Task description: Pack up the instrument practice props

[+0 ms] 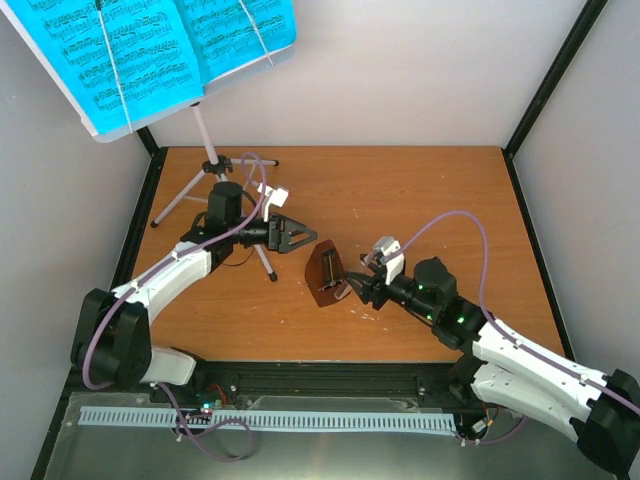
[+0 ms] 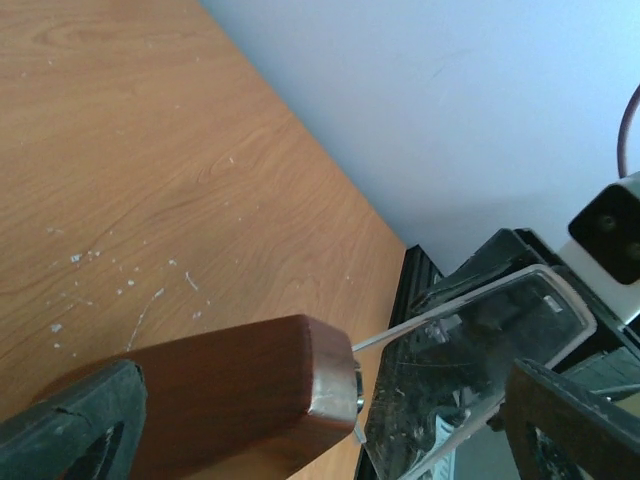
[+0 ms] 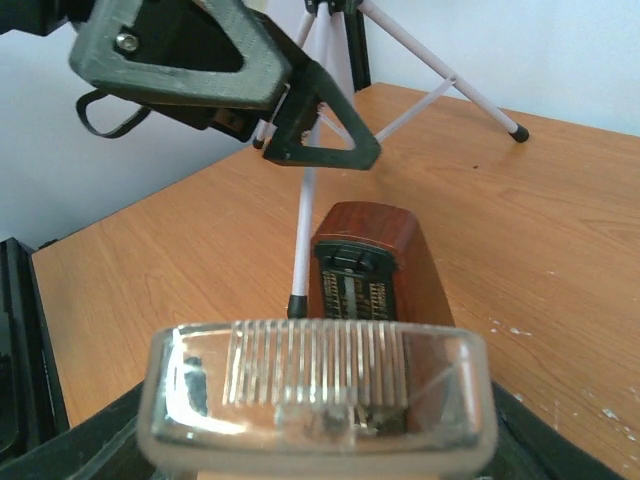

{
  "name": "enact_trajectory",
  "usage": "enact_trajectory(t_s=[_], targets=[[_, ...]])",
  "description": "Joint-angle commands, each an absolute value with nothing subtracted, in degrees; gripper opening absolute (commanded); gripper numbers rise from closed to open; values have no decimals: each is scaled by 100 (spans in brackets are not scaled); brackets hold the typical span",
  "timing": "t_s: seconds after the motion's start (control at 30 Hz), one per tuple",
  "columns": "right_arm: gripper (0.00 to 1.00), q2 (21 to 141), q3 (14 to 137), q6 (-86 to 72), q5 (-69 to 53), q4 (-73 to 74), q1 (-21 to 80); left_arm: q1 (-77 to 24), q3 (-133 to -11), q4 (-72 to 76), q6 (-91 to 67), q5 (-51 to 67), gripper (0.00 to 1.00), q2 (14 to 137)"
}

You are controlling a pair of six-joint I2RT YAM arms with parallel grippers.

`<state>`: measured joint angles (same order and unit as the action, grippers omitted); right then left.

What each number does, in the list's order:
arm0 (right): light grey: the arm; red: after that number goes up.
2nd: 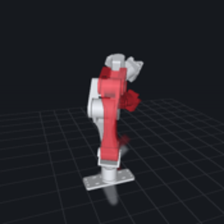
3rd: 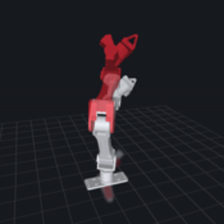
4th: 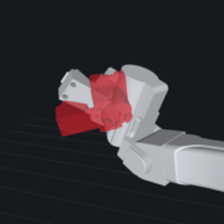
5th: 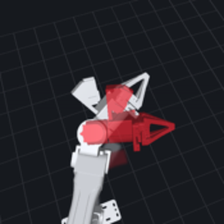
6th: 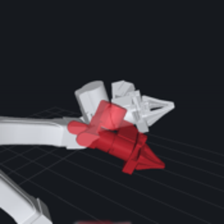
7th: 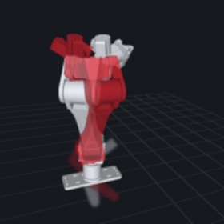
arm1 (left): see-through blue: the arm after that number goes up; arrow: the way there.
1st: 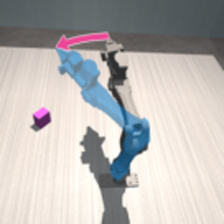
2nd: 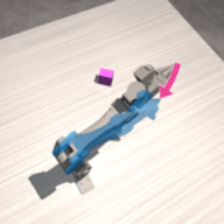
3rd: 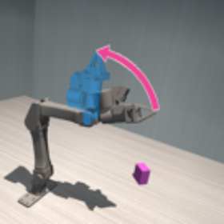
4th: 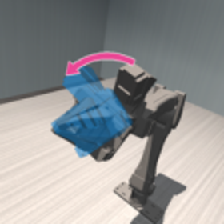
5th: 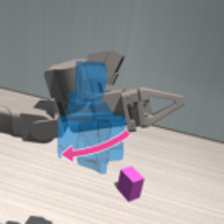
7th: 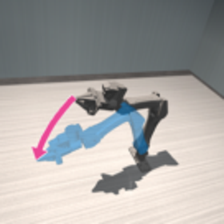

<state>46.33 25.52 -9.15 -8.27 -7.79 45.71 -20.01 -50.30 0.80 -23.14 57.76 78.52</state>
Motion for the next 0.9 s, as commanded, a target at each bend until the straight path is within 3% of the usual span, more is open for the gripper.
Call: enact_trajectory(t_s=[0.0, 0.13, 0.27, 0.87], targets=[[43, 4798, 2676, -802, -320, -1336, 4882, -1975, -5588, -212, -1671, 6093, 93, 8244], [43, 4773, 2572, -910, -241, -1463, 4904, -2081, -5691, 358, -1838, 6563, 81, 8788], [43, 4630, 2408, -919, -28, -1407, 4913, -2243, -6099, -60, -1446, 6482, 71, 9144], [43, 4545, 2275, -776, 237, -1358, 4919, -2553, -6157, -447, -986, 6216, 63, 9260]])
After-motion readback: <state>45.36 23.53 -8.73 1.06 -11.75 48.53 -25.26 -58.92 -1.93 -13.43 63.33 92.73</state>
